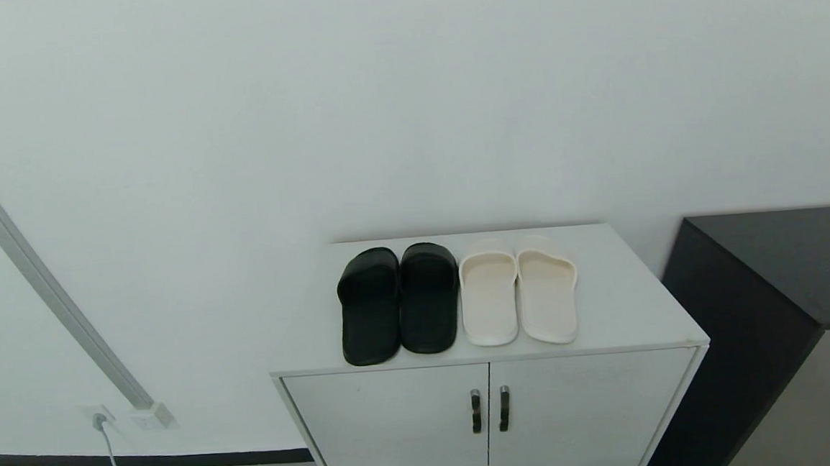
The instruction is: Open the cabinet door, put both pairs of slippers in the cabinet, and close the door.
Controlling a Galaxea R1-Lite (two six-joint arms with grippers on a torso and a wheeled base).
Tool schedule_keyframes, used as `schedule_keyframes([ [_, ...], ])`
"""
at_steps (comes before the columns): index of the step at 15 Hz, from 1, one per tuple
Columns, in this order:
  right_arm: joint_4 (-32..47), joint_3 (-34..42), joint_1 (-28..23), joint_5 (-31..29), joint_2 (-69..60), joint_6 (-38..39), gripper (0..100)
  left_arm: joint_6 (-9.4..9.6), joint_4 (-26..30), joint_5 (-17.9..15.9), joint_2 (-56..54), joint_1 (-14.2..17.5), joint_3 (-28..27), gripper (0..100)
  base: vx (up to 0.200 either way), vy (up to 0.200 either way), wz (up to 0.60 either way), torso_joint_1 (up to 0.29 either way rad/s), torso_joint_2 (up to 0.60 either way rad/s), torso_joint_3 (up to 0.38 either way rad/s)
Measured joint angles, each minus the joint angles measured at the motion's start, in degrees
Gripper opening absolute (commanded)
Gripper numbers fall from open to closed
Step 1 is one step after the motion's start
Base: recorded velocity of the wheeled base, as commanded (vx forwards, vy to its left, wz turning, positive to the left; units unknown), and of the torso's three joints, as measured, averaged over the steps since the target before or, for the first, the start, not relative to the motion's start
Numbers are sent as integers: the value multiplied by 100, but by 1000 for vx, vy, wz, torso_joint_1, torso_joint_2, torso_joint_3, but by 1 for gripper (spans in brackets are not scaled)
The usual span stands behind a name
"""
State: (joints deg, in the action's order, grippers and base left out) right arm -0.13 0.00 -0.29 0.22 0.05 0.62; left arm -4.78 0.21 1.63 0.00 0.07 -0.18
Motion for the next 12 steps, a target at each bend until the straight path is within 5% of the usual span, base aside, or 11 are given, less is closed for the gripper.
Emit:
schedule_keyframes([
  [12, -40, -424, 18, -51, 79, 301, 100, 5, 4, -9, 0, -2, 0, 0, 0, 0, 0, 0, 0, 0],
])
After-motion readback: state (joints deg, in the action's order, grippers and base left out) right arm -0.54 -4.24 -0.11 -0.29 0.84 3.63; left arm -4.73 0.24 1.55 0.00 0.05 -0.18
